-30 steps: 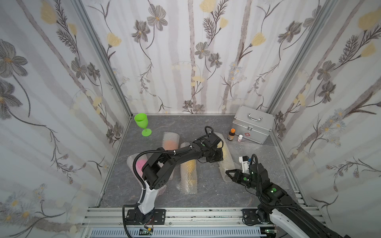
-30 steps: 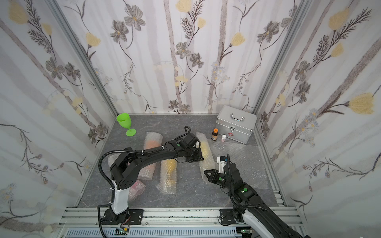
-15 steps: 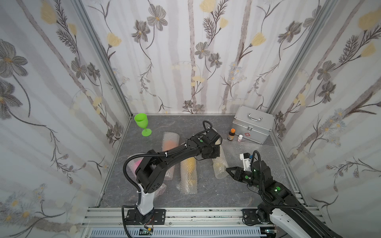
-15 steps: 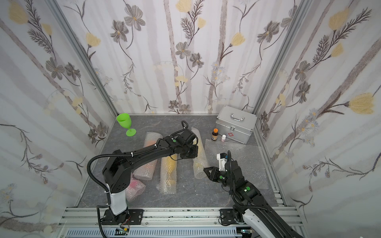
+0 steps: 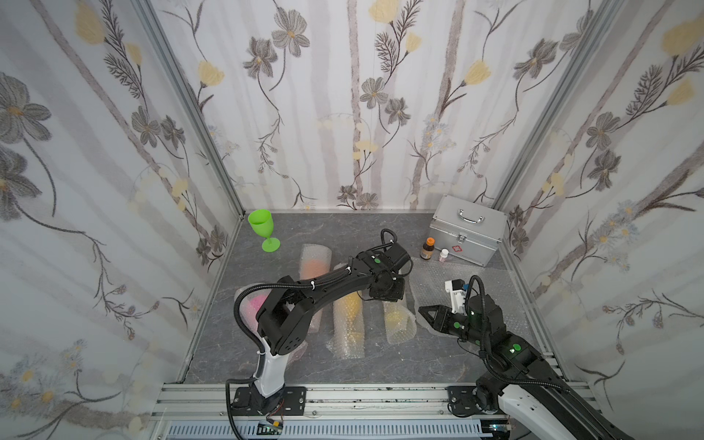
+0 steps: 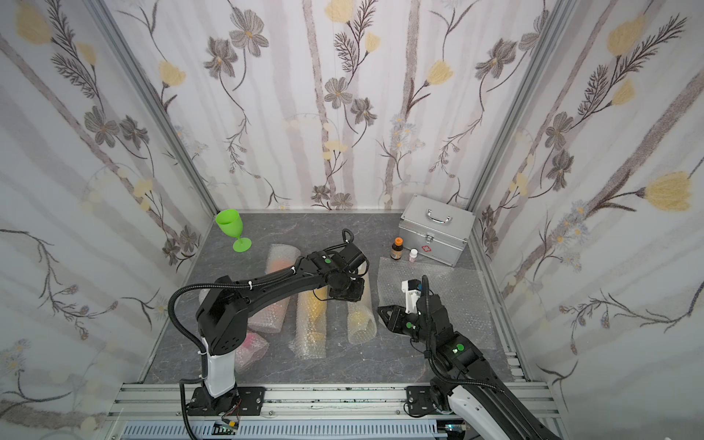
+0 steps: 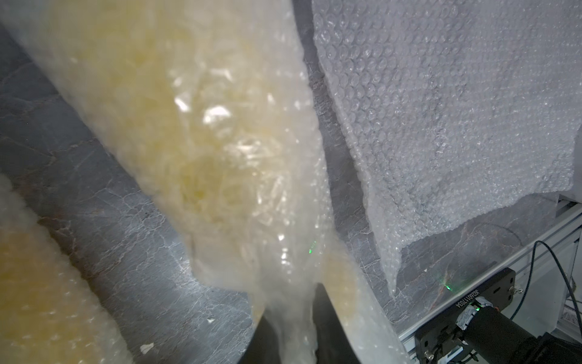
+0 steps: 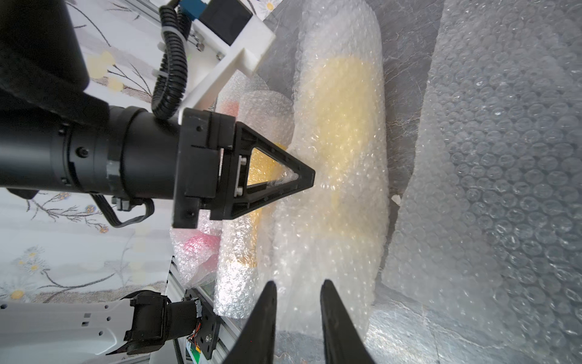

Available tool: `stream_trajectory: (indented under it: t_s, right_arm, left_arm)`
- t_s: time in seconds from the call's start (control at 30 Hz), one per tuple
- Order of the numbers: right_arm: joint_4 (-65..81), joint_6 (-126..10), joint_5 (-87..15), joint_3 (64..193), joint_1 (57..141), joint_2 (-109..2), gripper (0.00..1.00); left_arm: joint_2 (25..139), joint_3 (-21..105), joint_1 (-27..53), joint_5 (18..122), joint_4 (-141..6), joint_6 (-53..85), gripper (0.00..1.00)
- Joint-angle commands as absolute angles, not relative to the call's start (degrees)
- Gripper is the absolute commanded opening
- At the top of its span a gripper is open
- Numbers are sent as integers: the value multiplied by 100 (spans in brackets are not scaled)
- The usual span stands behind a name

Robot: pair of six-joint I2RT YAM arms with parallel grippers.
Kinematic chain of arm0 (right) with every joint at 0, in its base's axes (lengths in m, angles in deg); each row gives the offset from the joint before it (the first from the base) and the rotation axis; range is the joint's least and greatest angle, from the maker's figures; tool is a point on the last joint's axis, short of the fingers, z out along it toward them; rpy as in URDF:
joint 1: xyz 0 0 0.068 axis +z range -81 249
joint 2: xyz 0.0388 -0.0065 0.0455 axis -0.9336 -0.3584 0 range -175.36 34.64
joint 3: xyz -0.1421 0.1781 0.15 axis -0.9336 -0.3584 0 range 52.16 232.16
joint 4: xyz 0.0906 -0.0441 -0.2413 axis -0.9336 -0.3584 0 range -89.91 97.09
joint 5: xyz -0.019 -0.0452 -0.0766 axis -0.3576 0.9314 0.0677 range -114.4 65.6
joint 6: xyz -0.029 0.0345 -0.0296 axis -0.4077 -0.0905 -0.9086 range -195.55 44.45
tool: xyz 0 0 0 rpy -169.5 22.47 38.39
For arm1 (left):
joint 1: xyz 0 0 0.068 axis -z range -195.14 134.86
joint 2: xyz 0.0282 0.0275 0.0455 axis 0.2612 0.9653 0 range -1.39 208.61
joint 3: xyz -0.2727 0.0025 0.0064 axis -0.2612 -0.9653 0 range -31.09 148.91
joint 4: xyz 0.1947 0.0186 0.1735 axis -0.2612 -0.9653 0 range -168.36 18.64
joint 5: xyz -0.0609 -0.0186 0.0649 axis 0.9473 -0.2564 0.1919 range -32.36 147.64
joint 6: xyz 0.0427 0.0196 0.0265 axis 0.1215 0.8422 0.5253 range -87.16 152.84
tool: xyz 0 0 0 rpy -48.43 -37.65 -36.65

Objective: Unpack wine glasses from bubble wrap
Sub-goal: Adjust the bubble wrap at the center of the board, then unwrap the bubble wrap at the center of the board.

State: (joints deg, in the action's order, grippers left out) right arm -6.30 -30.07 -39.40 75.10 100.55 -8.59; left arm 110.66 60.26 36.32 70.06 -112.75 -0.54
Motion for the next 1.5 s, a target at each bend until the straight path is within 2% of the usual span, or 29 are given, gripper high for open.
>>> stream_trajectory:
  t_s: [0.0,0.2,0.53,0.8,1.1,1.47]
  right_arm:
    - [-681,-3068,-3830,7592,10059,-943,27]
    - [-853,-3207,-3677,7864,10064,-1256,27]
    - [-1197,-3563,-3241,8602,10368,-1952,27]
    - [-1596,-3826,-2238,9752,11229,-2985,28]
    - [-2055,-4106,-1461,11236,12288,-4682,30]
    - [-3065,-4271,-468,12740,12923,-6635,36]
  left_arm:
    - [11122,6111,3626,7098,-11312,39,28]
    - [11010,6071,3576,7102,-11261,41,44]
    - [10311,5619,3256,7262,-10827,-195,60]
    - [9544,4750,2720,7160,-10677,-287,62]
    - [8556,3527,1907,7184,-10322,-510,62]
    - [8003,2830,1570,7339,-10004,-618,62]
